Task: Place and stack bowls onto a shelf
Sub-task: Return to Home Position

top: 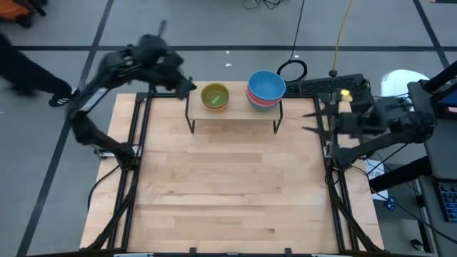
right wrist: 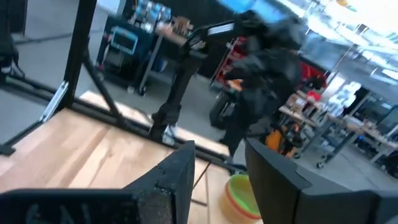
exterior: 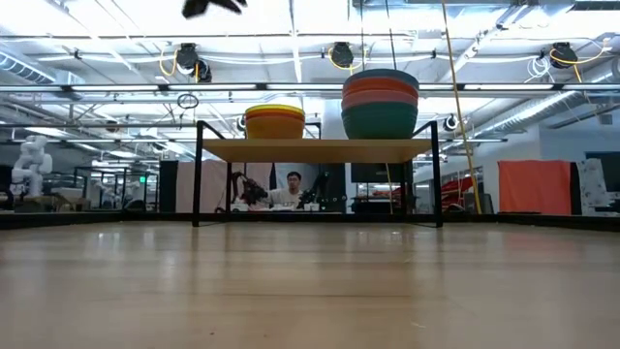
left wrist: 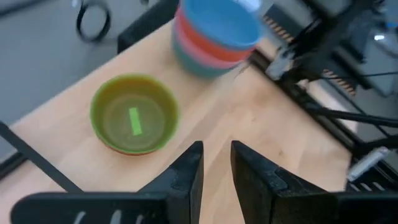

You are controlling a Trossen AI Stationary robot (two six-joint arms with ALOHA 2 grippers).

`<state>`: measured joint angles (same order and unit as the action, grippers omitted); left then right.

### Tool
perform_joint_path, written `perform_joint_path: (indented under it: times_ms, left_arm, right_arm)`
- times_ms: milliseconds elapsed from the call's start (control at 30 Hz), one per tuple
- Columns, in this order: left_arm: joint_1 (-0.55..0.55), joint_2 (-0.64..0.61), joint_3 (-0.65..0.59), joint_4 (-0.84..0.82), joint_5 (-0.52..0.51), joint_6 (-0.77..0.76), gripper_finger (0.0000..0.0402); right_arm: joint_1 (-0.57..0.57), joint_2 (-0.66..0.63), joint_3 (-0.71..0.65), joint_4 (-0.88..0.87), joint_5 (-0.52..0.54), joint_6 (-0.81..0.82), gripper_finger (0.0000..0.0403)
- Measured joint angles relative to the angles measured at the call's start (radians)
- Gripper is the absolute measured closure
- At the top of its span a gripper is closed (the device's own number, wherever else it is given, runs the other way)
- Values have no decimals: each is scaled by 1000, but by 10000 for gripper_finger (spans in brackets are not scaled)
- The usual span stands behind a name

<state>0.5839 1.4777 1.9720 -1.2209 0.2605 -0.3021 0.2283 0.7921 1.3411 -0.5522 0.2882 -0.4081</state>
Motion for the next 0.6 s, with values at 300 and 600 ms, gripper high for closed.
perform_joint_path:
  times_ms: [300, 600]
  left_arm:
    - [-52, -289, 0, 3, -98, 57, 316]
    - [-62, -526, 0, -7, -104, 97, 316]
  right_arm:
    - [-1, -135, 0, -29, -1, 0, 268]
    - [-1, -261, 0, -68, 3, 122, 268]
